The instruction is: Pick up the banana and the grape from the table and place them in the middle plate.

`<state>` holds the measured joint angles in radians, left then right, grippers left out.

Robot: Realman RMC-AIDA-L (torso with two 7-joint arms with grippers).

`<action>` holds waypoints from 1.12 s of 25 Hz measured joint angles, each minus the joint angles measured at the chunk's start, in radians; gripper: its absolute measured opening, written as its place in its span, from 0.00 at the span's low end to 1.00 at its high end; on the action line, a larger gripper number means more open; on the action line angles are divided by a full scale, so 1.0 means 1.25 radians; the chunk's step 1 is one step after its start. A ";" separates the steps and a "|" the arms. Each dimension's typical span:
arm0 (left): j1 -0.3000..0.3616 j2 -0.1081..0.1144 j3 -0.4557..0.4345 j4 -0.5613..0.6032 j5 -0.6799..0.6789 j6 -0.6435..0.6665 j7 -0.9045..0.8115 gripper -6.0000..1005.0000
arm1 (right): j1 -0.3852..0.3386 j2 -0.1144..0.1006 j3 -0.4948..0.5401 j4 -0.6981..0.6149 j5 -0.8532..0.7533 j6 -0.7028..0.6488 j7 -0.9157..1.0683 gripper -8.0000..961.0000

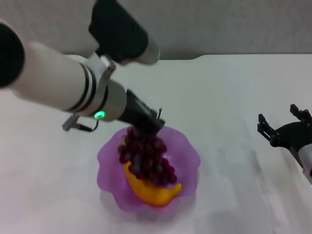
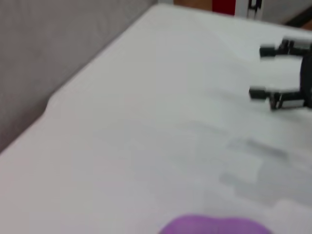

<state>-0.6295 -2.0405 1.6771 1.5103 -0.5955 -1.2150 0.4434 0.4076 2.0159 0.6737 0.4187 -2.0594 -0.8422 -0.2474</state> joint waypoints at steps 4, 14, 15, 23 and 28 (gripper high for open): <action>0.007 0.000 0.039 -0.058 0.014 0.054 0.000 0.25 | 0.000 0.000 0.000 -0.002 0.002 -0.001 0.000 0.92; 0.056 -0.002 0.114 -0.118 0.033 0.171 -0.011 0.26 | 0.000 0.000 0.000 -0.005 0.003 -0.001 0.002 0.92; 0.060 -0.002 0.115 -0.118 0.031 0.177 -0.015 0.26 | 0.000 0.000 0.000 -0.006 0.003 -0.001 0.002 0.92; 0.075 -0.003 0.164 -0.099 0.033 0.235 -0.061 0.42 | -0.002 0.000 0.000 -0.006 0.005 -0.001 0.002 0.92; 0.089 -0.003 0.172 -0.060 0.033 0.265 -0.065 0.56 | -0.002 0.000 0.000 -0.006 0.005 0.000 0.002 0.92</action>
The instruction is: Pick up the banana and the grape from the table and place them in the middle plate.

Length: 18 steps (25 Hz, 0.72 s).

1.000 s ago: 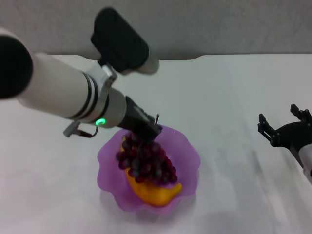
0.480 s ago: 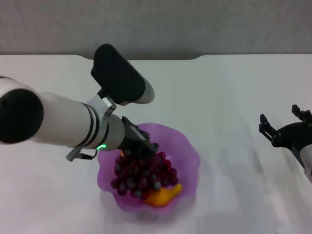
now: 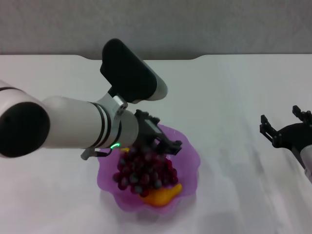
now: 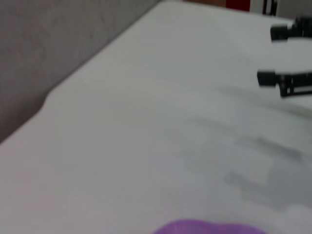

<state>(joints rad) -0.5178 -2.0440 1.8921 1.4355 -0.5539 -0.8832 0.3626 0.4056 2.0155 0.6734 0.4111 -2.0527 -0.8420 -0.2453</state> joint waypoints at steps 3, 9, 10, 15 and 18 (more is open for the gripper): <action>0.018 0.001 0.001 0.030 0.002 0.017 0.002 0.68 | 0.000 0.000 0.000 0.000 0.000 -0.001 0.000 0.92; 0.070 0.000 0.010 0.087 0.066 0.049 -0.001 0.89 | -0.001 0.000 0.000 0.000 0.000 -0.002 0.000 0.92; 0.080 0.000 0.014 0.092 0.078 0.059 -0.002 0.89 | -0.001 0.000 0.000 0.000 0.000 -0.003 0.000 0.92; 0.135 0.001 0.001 0.095 0.096 0.140 -0.007 0.88 | -0.002 0.000 0.000 0.000 0.000 -0.003 0.000 0.92; 0.168 0.003 -0.007 0.094 0.088 0.209 -0.007 0.88 | -0.002 0.000 0.000 0.000 0.000 -0.003 0.000 0.92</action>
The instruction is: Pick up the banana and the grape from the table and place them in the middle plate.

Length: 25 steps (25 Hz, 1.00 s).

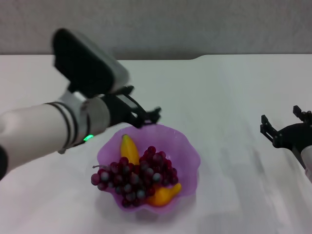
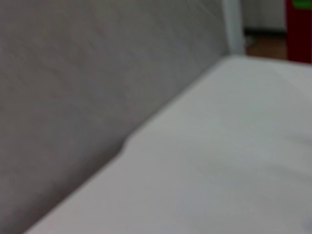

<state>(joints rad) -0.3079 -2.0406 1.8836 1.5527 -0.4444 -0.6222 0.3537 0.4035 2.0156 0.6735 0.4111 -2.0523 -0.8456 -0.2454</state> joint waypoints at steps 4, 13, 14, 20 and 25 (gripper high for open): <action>0.060 0.000 -0.008 -0.026 -0.012 0.145 -0.006 0.88 | 0.001 0.000 0.000 0.001 -0.002 -0.001 0.000 0.92; 0.107 0.002 0.017 -0.313 -0.143 0.675 -0.046 0.88 | 0.004 0.001 0.000 0.001 -0.003 -0.001 0.000 0.92; 0.106 0.002 0.024 -0.351 -0.145 0.730 -0.059 0.88 | 0.004 0.001 0.000 0.001 -0.003 -0.001 0.000 0.92; 0.072 0.003 0.075 -0.607 -0.139 1.082 -0.229 0.88 | 0.005 0.000 0.000 0.000 -0.001 -0.001 0.000 0.92; 0.007 -0.001 0.085 -0.811 -0.143 1.223 -0.326 0.88 | 0.016 -0.001 0.001 0.003 -0.004 -0.002 0.000 0.92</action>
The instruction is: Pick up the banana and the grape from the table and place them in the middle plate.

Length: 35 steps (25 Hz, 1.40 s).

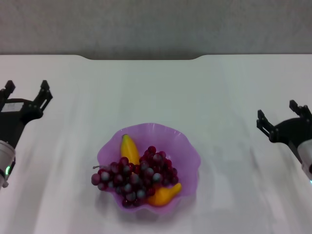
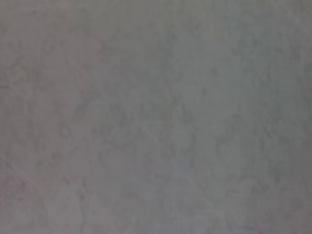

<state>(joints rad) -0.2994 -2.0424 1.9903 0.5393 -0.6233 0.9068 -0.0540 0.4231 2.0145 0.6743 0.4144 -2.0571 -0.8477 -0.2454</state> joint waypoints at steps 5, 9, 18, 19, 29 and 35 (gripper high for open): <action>-0.031 0.001 -0.002 -0.070 -0.002 0.085 -0.046 0.88 | 0.005 -0.001 0.006 0.005 0.002 -0.039 0.012 0.92; -0.047 0.003 -0.007 -0.084 -0.003 0.109 -0.049 0.88 | 0.001 -0.002 0.007 -0.009 0.003 -0.106 0.046 0.92; -0.093 -0.001 -0.007 -0.185 -0.004 0.092 -0.125 0.88 | 0.024 -0.002 0.001 -0.105 0.005 -0.116 0.245 0.92; -0.093 -0.001 -0.007 -0.188 -0.004 0.090 -0.132 0.88 | 0.021 -0.002 0.002 -0.106 0.004 -0.123 0.246 0.92; -0.150 0.008 -0.006 -0.183 0.002 0.106 -0.133 0.88 | 0.004 -0.004 0.040 -0.130 0.007 -0.267 0.250 0.92; -0.184 0.008 -0.010 -0.205 -0.002 0.105 -0.134 0.88 | 0.055 -0.003 0.035 -0.173 0.006 -0.304 0.248 0.92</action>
<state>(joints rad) -0.5300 -2.0318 1.9776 0.2832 -0.6262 1.0382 -0.2215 0.4917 2.0108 0.7184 0.1981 -2.0493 -1.2281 0.0651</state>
